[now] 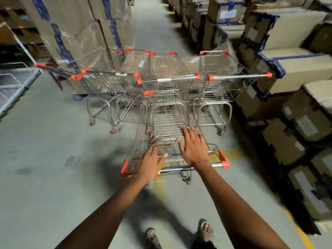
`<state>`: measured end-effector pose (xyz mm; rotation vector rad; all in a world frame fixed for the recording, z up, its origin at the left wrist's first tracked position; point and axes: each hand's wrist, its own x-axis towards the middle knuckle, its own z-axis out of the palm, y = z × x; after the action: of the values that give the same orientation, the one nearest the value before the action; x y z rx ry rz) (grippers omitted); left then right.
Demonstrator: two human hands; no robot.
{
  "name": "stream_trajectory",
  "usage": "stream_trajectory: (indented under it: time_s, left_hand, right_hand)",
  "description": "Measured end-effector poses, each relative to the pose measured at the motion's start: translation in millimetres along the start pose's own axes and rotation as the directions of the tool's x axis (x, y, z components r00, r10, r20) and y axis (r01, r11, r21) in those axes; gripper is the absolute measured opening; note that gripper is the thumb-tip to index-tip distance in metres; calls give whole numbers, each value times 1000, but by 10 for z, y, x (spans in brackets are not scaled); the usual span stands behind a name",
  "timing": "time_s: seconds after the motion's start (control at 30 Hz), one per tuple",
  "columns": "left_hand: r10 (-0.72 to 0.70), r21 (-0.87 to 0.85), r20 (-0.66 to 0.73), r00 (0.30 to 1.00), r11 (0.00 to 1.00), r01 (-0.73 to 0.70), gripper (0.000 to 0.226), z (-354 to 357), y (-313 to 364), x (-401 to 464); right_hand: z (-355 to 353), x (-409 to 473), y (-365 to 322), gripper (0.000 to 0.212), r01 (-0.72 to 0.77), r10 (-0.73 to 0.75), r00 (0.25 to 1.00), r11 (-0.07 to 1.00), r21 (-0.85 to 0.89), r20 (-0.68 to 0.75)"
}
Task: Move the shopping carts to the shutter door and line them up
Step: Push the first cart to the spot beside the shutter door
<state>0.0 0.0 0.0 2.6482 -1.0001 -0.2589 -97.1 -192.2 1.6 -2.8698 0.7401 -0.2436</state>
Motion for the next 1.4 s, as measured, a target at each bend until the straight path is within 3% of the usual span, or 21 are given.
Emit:
stream_trajectory:
  time_s: [0.1, 0.23, 0.43, 0.63, 0.87, 1.07, 1.17, 1.23, 1.33, 1.4]
  left_hand:
    - [91, 63, 9, 996, 994, -91, 70, 174, -7, -242]
    - [129, 249, 77, 989, 958, -144, 86, 345, -99, -374]
    - [16, 313, 143, 990, 948, -61, 48, 369, -86, -247]
    - [-90, 366, 179, 980, 930, 19, 39, 419, 90, -241]
    - [-130, 411, 138, 982, 910, 63, 38, 587, 223, -521]
    - [-145, 428, 160, 976, 902, 64, 34, 688, 480, -936]
    - [-136, 433, 195, 971, 900, 39, 35, 744, 574, -1164]
    - [-126, 411, 218, 968, 911, 26, 38, 752, 648, -1374]
    - [-149, 337, 279, 949, 940, 49, 38, 752, 738, -1692]
    - [-176, 283, 317, 932, 955, 84, 34, 742, 840, -1937]
  right_hand:
    - [123, -285, -17, 65, -48, 48, 999, 999, -14, -15]
    - [359, -626, 94, 52, -40, 41, 999, 995, -93, 14]
    - [373, -659, 409, 77, 159, -144, 963, 986, -49, 226]
    - [370, -676, 588, 67, 275, -251, 938, 959, -73, 239]
    - [342, -968, 735, 69, 327, -315, 940, 941, -83, 132]
    - [259, -1305, 934, 72, 367, -349, 921, 926, -85, 175]
    - [249, -1519, 1039, 60, 409, -381, 900, 906, -108, 211]
    - [201, -1703, 1098, 54, 421, -385, 894, 898, -131, 230]
    - [171, -1988, 1138, 69, 440, -396, 887, 879, -183, 236]
    - [139, -2221, 1152, 59, 459, -401, 878, 862, -216, 263]
